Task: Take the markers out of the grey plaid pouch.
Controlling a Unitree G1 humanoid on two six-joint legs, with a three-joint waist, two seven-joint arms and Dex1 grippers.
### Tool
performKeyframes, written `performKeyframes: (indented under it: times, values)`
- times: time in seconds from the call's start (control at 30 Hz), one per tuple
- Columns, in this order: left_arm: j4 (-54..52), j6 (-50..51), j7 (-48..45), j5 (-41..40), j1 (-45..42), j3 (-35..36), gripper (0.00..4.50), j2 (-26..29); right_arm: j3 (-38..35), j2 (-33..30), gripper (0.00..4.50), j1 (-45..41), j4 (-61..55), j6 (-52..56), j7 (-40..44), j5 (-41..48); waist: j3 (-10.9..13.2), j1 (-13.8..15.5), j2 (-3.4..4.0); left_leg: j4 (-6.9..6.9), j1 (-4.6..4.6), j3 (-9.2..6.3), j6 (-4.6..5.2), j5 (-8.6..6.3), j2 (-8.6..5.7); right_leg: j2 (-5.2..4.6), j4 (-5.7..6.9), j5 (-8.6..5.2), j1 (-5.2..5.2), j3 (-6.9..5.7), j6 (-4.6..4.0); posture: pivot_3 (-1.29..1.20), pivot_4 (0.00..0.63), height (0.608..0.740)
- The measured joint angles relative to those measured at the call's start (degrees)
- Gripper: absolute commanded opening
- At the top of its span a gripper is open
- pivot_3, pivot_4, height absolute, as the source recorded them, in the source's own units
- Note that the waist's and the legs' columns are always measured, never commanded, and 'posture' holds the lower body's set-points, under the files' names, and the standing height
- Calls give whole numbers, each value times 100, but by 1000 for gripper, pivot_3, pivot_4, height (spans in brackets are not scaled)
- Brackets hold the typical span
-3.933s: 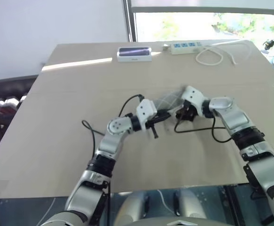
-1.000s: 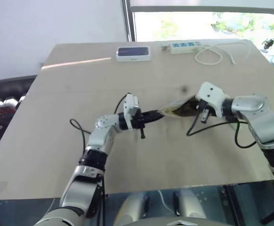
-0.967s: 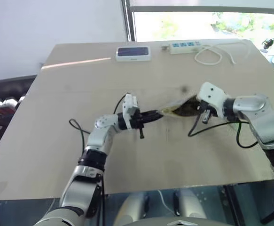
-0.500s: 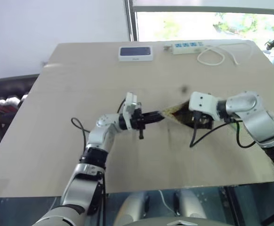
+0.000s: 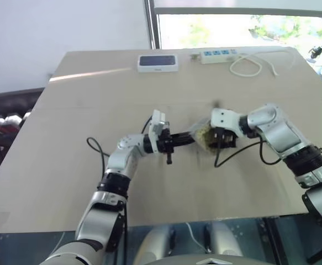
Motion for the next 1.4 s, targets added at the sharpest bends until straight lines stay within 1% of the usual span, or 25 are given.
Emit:
performKeyframes:
  times: [0.07, 0.17, 0.3, 0.43, 0.5, 0.6, 0.67, 0.83, 0.93, 1.03, 1.13, 1.27, 1.4]
  values:
    - [0, 5, 13, 11, 2, -1, 0, -2, 25, 45, 4464, -61, 168, -199, 4, -54, 0, -4, 0, 0, 0, 0, 0, 0, 0, 0, 0, 0, 0, 0, 0, 0, 150, 740]
    - [0, 5, 14, 10, 2, 4, 0, -6, 11, 73, 4464, -88, 148, -205, 93, -61, 0, -7, 0, 0, 0, -1, 0, 0, 0, 0, 0, 0, 0, 0, 0, 0, 150, 740]
    - [-38, 42, 24, -104, 2, 150, 0, -76, -403, 271, 4464, 63, -168, 408, 219, 306, 0, -9, 0, -2, -4, -2, 0, 0, 1, 0, -1, 0, -1, 1, 0, 0, 150, 740]
    - [-70, 117, 56, -149, 2, 219, 0, -102, -842, 634, 4464, 154, -324, 1294, -236, 579, 0, -2, 0, -2, -4, -4, 0, 0, 1, -1, -1, 0, 0, 0, 0, 0, 150, 740]
    - [-98, 129, 75, -157, 3, 232, 0, -120, -1138, 820, 4464, 226, -409, 1713, -600, 731, 0, 11, 0, -2, -5, -4, 0, 0, 0, -1, -1, 0, -1, 0, 0, 0, 150, 740]
    - [-136, 133, 77, -171, 4, 237, 0, -127, -1580, 880, 4464, 311, -545, 2267, -1085, 911, 0, 34, 1, -2, -8, -6, 0, 0, -1, -3, -2, 0, -1, -3, 0, 0, 150, 740]
    - [-137, 133, 79, -174, 4, 242, 0, -126, -1768, 869, 4464, 364, -766, 2519, -1218, 1025, 0, 31, 1, -2, -9, -6, 0, 0, -2, -3, -3, 0, -2, -2, 0, 0, 150, 740]
    - [-134, 136, 115, -198, -14, 269, 0, -196, -1919, 613, 4464, 696, -1665, 3004, -1434, 1258, 0, 27, 1, -3, -9, -5, 0, 0, -2, -3, -3, 0, -2, -2, 0, 0, 150, 740]
    - [-133, 206, 141, -241, -43, 345, 0, -238, -2023, 615, 4464, 768, -1884, 3309, -1584, 1415, 0, 19, 1, -2, -9, -5, 0, 0, -1, -3, 0, 0, -2, 0, 0, 0, 150, 740]
    - [-132, 245, 143, -242, -67, 354, 0, -265, -2152, 680, 4464, 844, -1932, 3568, -1745, 1575, 0, 23, 1, -3, -8, -6, 0, 0, -1, -3, -1, 0, -2, 0, 0, 0, 150, 740]
    - [-124, 294, 136, -250, -105, 393, 0, -393, -2426, 1086, 4464, 854, -1814, 3990, -2054, 1837, 0, 16, 0, -3, -9, -4, 0, 0, -1, -3, 0, 0, -2, 3, 0, 0, 150, 740]
    - [-100, 309, 132, -248, -151, 409, 0, -420, -2602, 1331, 4464, 835, -1657, 4281, -2269, 2062, 0, 17, 1, -3, -9, -4, 0, 0, -1, -3, 0, 0, -2, 3, 0, 0, 150, 740]
    - [-96, 336, 132, -248, -152, 413, 0, -438, -2578, 1346, 4464, 815, -1577, 4257, -2367, 2160, 0, 15, 1, -3, -9, -4, 0, 0, -1, -3, 0, 0, -2, 2, 0, 0, 150, 740]
